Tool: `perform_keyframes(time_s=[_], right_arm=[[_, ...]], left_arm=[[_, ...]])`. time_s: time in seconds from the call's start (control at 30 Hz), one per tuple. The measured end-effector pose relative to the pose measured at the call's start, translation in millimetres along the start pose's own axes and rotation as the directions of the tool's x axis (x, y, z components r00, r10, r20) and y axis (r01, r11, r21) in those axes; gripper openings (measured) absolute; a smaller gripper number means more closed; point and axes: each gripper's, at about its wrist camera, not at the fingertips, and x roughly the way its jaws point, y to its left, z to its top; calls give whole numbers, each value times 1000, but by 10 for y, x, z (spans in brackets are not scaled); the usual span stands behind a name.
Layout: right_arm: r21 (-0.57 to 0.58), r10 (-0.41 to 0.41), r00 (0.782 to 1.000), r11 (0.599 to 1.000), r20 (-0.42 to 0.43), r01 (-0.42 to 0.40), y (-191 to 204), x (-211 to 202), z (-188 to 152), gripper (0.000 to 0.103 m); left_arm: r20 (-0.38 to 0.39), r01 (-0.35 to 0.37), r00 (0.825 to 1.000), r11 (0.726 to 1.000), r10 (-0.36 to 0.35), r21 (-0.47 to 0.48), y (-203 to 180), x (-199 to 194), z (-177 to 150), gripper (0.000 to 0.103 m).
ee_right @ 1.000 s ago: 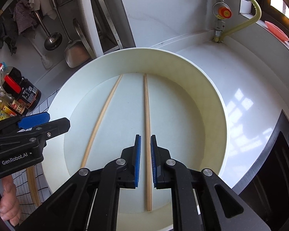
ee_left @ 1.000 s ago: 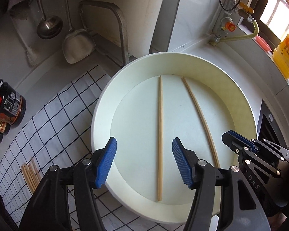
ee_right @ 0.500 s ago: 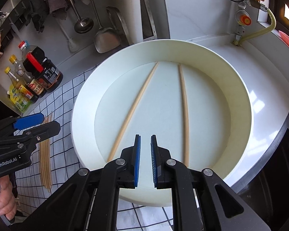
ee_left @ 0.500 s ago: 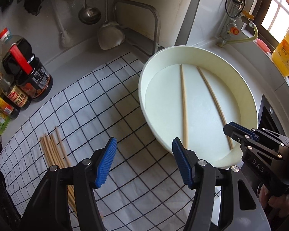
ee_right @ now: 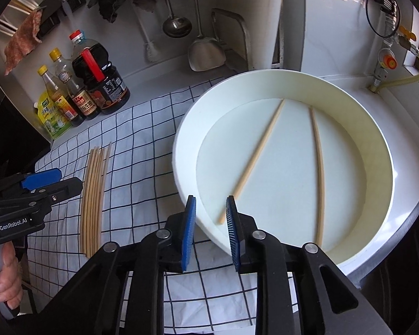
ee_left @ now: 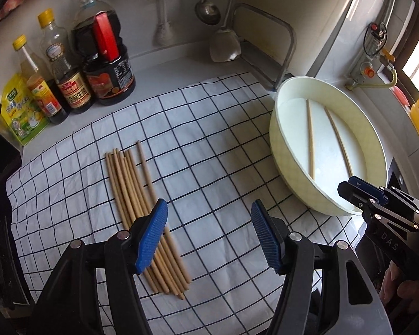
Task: Organize utensils
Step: 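Withdraw both open tools from the basin back to the chopstick bundle, then lower both tools to the bundle and separate single chopsticks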
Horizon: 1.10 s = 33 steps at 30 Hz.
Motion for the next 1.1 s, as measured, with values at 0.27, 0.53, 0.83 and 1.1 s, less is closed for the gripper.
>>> perform_keyframes(time_s=[0.27, 0.53, 0.83, 1.1], right_arm=[[-72, 24, 999, 997, -22, -25, 408, 88, -11, 28], [-115, 36, 998, 992, -59, -43, 743, 224, -17, 31], [-164, 39, 995, 985, -90, -54, 1075, 392, -36, 37], [-184, 35, 993, 981, -116, -56, 1243, 541, -97, 43]], left_arm=[[11, -30, 999, 997, 31, -70, 384, -76, -195, 62], [11, -48, 999, 992, 50, -117, 691, -80, -319, 62], [-11, -50, 999, 985, 49, -166, 982, -5, -465, 64], [-34, -54, 998, 977, 48, -204, 1206, 96, -587, 64]])
